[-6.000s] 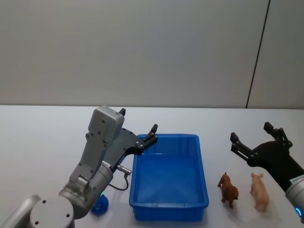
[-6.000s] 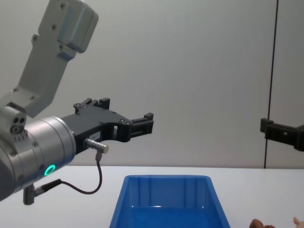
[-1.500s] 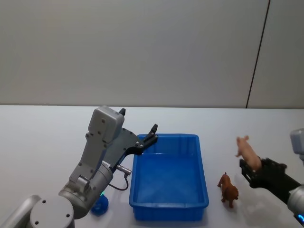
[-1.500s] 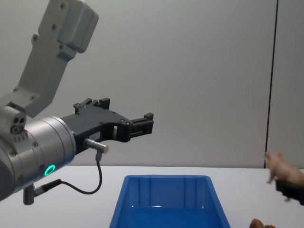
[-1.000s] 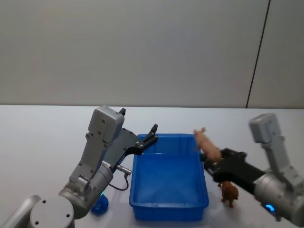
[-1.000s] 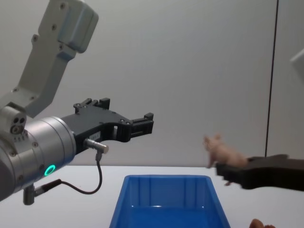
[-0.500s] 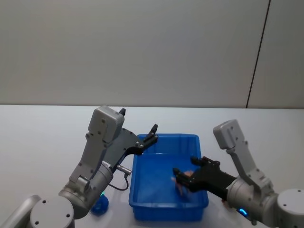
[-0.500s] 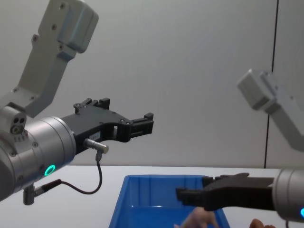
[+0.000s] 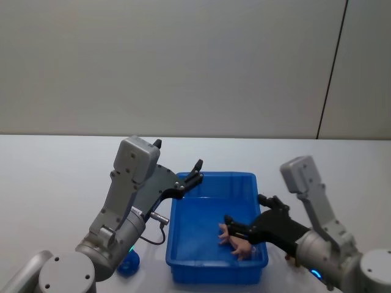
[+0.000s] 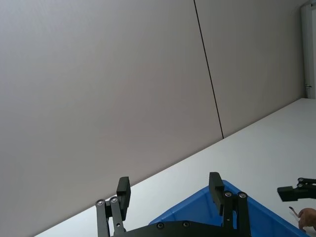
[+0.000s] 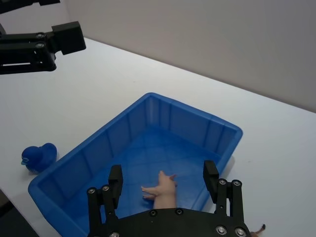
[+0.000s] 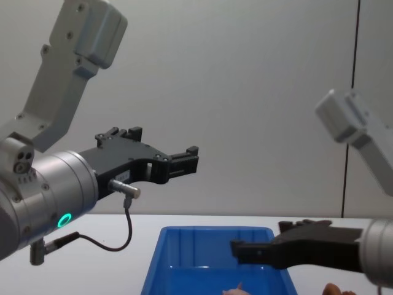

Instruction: Pick up the two dolls from the table and place them into the box.

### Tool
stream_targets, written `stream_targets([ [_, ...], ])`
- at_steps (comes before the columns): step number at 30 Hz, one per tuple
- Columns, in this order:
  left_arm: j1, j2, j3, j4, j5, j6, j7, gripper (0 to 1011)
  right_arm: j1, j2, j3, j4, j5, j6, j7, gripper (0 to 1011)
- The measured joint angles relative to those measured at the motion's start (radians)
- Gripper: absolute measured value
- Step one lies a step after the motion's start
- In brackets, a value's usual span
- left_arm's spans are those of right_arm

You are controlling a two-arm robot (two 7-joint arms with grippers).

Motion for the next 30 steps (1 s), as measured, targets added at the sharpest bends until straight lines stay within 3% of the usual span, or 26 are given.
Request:
stream_targets([
  [9,0.0,0.0,0.0,0.0,0.0,0.0,0.0,1001,-0.062,0.057,0.03,-0.065,0.043,-0.038,-0.043,1001],
  [16,0.0,0.0,0.0,0.0,0.0,0.0,0.0,1001,-0.101,0.095,0.054,-0.092,0.074,-0.037,-0.075,1001],
  [30,0.0,0.0,0.0,0.0,0.0,0.0,0.0,1001,-0.136,0.136,0.078,-0.069,0.084,-0.027,-0.107,1001],
])
